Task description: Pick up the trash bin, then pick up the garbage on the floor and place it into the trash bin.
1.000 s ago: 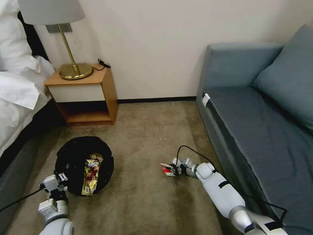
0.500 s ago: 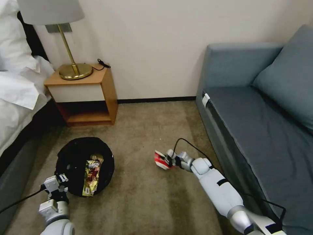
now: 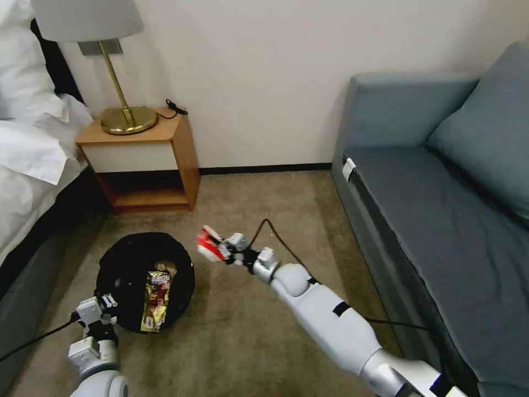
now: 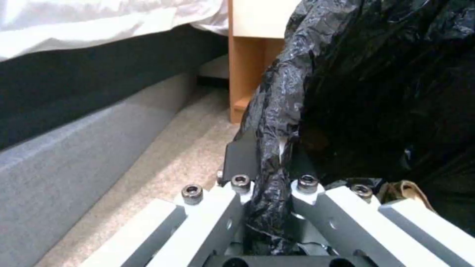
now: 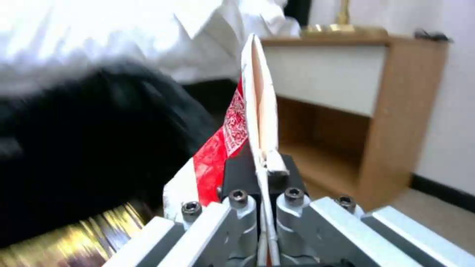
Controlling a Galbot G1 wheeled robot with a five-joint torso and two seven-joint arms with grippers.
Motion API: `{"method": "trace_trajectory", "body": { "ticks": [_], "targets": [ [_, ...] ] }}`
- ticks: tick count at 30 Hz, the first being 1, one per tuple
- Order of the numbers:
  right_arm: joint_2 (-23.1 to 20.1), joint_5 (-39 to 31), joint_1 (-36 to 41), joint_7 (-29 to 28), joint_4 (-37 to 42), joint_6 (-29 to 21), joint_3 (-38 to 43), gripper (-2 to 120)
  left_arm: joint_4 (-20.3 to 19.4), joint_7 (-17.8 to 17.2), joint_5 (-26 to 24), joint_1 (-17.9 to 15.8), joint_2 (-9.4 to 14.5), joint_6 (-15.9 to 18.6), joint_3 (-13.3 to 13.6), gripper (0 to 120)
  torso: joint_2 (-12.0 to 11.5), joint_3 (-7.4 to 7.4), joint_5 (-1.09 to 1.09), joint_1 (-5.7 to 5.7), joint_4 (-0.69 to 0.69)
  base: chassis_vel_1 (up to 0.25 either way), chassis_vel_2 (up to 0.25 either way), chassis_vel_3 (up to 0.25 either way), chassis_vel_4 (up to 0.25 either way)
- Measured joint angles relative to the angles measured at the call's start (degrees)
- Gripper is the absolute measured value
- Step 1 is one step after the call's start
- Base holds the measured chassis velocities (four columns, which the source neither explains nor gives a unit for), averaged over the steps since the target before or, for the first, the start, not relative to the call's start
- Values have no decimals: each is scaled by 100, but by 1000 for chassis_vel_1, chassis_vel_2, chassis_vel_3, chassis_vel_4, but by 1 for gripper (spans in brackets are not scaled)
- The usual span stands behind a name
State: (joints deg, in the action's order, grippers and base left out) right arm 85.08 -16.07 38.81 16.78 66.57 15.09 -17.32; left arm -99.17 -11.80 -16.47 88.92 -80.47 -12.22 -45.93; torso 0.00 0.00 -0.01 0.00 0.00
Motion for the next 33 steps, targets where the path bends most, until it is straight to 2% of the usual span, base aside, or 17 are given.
{"method": "trace_trajectory", "body": {
  "ticks": [5,12,17,23,24,26,27,29,32,33],
  "targets": [
    [279,-212,-14,-269,131,168,-461,0,-21,22,59,-23,-23,19,22,2,0,0,0,0,0,0,0,0,0],
    [690,-91,-58,-327,-217,357,-768,0,-86,56,152,42,-73,20,51,2,0,0,0,-1,1,0,0,0,0],
    [722,205,-48,-358,-675,526,-845,0,-186,74,180,118,-106,12,67,2,0,0,0,0,-1,0,0,0,0],
    [718,436,94,-533,-756,549,-912,1,-248,115,181,137,-142,7,94,2,0,0,1,0,0,0,0,0,0],
    [716,463,127,-591,-707,549,-937,8,-254,121,170,140,-173,18,113,2,0,0,1,0,0,0,0,0,0],
    [716,468,131,-614,-680,549,-945,10,-255,124,169,140,-190,25,123,2,0,0,1,0,-1,0,0,0,0],
    [714,478,134,-649,-631,549,-956,19,-255,130,173,142,-226,33,133,2,0,0,1,0,0,0,0,0,0],
    [713,486,134,-658,-619,549,-957,20,-255,131,175,142,-238,35,136,2,0,0,1,0,0,0,0,0,0],
    [710,548,144,-668,-565,582,-959,36,-234,132,186,138,-284,41,138,2,0,0,1,0,0,0,0,0,0],
    [710,548,144,-668,-565,582,-959,36,-234,132,186,138,-284,41,138,2,0,0,1,0,0,0,0,0,0]
  ]
}}
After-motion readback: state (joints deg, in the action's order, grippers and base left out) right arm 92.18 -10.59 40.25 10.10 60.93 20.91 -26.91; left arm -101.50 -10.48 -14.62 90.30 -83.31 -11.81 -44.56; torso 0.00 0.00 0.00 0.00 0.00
